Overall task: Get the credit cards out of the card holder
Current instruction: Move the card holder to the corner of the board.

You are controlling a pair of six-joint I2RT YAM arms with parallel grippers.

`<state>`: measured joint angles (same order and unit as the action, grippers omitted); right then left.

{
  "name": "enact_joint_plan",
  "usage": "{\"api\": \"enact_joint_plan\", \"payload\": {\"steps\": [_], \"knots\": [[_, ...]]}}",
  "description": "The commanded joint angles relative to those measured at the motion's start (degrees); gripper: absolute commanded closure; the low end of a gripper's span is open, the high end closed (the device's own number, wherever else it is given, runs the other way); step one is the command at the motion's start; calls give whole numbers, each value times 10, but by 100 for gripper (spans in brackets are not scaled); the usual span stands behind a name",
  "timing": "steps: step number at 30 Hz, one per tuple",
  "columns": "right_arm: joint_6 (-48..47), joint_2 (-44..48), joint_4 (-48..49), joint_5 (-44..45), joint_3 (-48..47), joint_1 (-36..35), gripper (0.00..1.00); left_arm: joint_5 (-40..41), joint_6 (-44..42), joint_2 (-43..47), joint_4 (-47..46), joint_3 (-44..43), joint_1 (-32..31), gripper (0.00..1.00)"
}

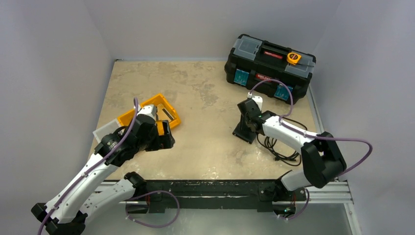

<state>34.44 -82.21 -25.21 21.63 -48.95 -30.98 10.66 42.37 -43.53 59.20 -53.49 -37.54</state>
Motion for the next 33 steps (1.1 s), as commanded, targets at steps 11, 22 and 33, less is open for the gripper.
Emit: {"api": "enact_joint_plan", "payload": {"steps": [11, 22, 33], "knots": [[-10, -91, 32, 46, -34, 1, 67, -15, -11, -2, -26, 16, -1, 0], [23, -92, 13, 24, -5, 1, 97, -30, -14, -7, -36, 23, -1, 0], [149, 54, 54, -141, 82, -14, 100, -111, -2, -16, -110, 78, -1, 2]]}}
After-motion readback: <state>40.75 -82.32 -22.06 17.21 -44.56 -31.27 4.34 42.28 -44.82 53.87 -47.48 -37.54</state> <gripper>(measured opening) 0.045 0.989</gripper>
